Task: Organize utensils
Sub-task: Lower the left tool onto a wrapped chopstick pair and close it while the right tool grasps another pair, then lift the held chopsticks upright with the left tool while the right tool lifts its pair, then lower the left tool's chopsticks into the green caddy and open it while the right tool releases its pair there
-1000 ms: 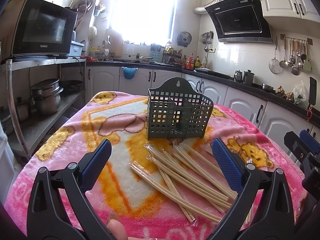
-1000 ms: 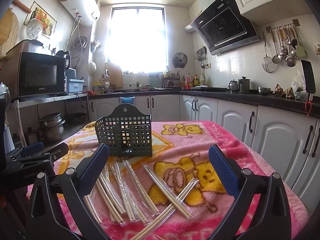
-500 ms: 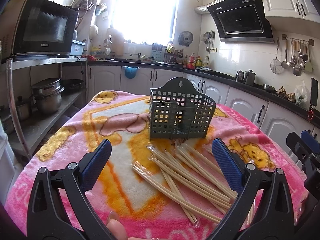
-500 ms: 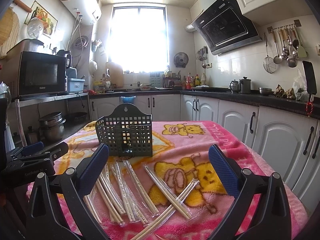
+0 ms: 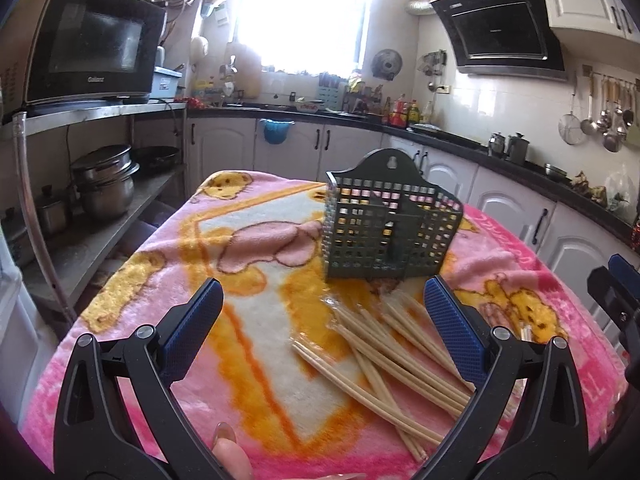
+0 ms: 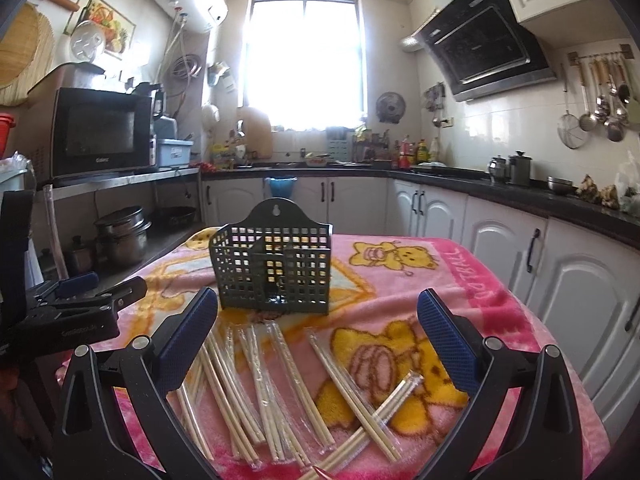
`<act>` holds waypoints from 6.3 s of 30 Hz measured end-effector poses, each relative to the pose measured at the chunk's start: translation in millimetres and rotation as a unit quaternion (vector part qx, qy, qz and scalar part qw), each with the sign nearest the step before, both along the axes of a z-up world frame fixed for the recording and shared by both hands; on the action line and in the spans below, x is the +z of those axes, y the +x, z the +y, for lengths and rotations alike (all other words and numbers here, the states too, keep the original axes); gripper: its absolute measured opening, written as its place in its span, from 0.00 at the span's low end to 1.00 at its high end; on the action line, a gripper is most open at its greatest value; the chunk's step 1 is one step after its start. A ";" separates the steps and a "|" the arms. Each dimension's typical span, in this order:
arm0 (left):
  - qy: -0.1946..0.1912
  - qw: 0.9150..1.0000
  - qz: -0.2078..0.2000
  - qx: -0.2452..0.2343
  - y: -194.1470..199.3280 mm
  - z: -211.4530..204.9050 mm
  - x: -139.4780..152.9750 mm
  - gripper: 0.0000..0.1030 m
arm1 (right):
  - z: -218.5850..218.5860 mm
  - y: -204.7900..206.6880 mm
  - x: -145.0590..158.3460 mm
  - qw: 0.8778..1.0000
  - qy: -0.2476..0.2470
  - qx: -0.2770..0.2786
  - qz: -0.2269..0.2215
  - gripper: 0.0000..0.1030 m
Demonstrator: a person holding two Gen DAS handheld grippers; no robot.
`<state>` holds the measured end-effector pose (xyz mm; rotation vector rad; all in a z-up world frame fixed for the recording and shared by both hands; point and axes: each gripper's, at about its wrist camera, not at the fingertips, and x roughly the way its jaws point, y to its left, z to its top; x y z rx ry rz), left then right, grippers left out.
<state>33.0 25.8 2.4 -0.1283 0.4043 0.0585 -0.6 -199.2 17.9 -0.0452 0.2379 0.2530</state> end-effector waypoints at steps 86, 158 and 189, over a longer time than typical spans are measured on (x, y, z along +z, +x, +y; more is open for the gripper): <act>-0.146 0.972 0.149 -0.107 100.5 50.9 21.7 0.04 | 39.9 198.9 10.3 0.952 -0.036 0.169 0.253 0.09; -0.081 0.986 -0.008 -0.142 218.3 10.5 114.5 0.02 | 27.0 272.3 118.8 0.993 0.085 0.066 -0.050 0.06; -0.055 0.992 0.006 -0.116 167.0 28.8 89.6 0.56 | -17.3 209.3 73.0 0.995 0.064 0.064 0.032 0.47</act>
